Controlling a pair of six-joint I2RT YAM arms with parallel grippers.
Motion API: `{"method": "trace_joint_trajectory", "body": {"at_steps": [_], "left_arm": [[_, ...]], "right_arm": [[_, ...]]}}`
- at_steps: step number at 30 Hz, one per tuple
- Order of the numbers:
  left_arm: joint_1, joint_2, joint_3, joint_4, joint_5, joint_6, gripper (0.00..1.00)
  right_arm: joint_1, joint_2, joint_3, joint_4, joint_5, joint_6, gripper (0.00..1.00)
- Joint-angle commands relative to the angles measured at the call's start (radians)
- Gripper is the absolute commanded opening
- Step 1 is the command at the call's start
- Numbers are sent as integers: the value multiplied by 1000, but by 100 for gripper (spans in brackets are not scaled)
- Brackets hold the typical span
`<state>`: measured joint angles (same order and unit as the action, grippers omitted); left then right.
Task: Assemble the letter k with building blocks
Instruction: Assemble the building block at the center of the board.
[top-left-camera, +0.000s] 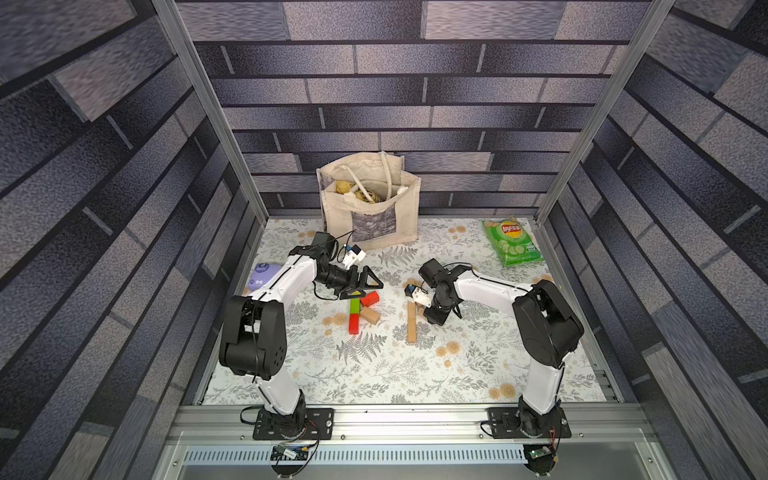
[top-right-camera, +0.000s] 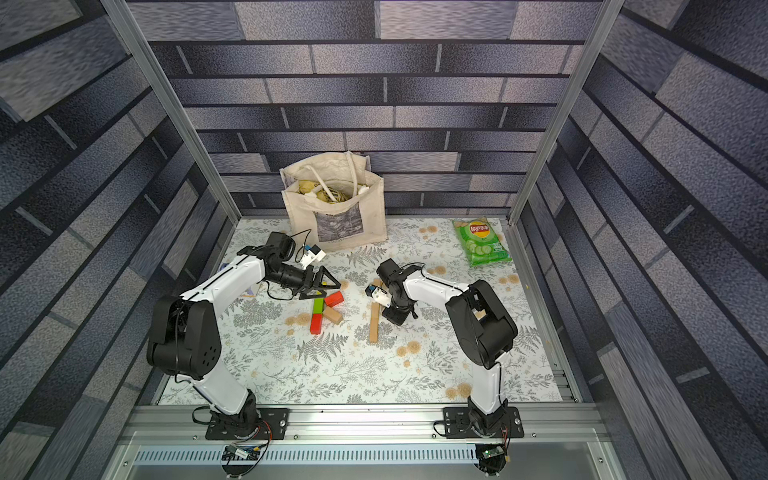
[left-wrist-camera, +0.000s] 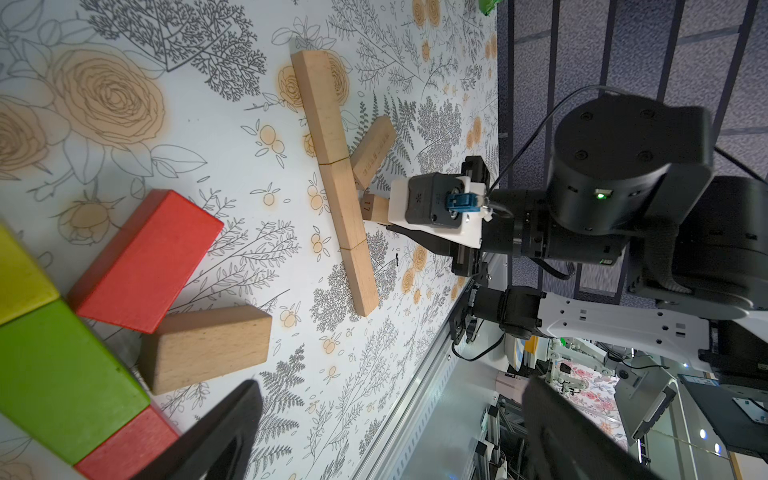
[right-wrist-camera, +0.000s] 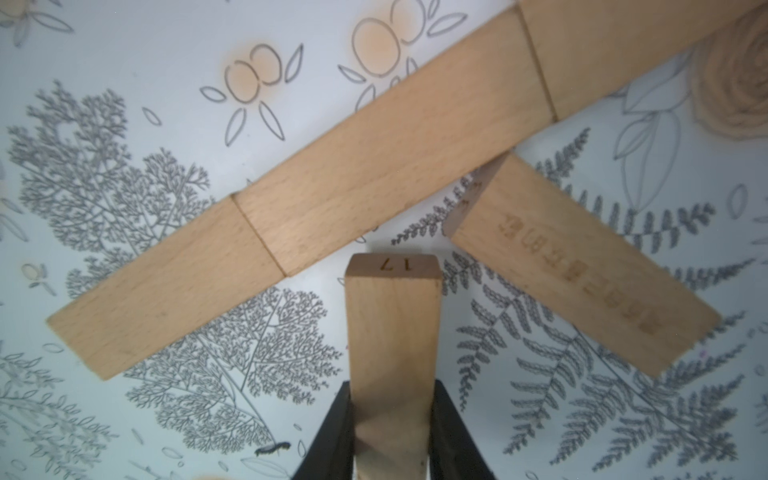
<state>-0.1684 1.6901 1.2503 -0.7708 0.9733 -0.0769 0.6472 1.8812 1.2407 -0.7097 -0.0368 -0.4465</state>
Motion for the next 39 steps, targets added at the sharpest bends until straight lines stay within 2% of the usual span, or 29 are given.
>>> {"method": "trace_joint_trajectory", "body": {"at_steps": [1, 23, 28, 33, 39], "left_arm": [[10, 9, 29, -13, 28, 35, 100], [9, 12, 30, -14, 31, 34, 100], [10, 11, 31, -15, 32, 35, 100], [9, 11, 30, -15, 32, 35, 100], [9, 12, 31, -14, 31, 34, 100]], "right_arm": [[-6, 18, 25, -17, -20, 1, 24], [-6, 37, 36, -21, -23, 5, 24], [-7, 40, 34, -18, -11, 8, 29], [-6, 37, 31, -15, -3, 11, 39], [-5, 33, 29, -11, -2, 12, 42]]}}
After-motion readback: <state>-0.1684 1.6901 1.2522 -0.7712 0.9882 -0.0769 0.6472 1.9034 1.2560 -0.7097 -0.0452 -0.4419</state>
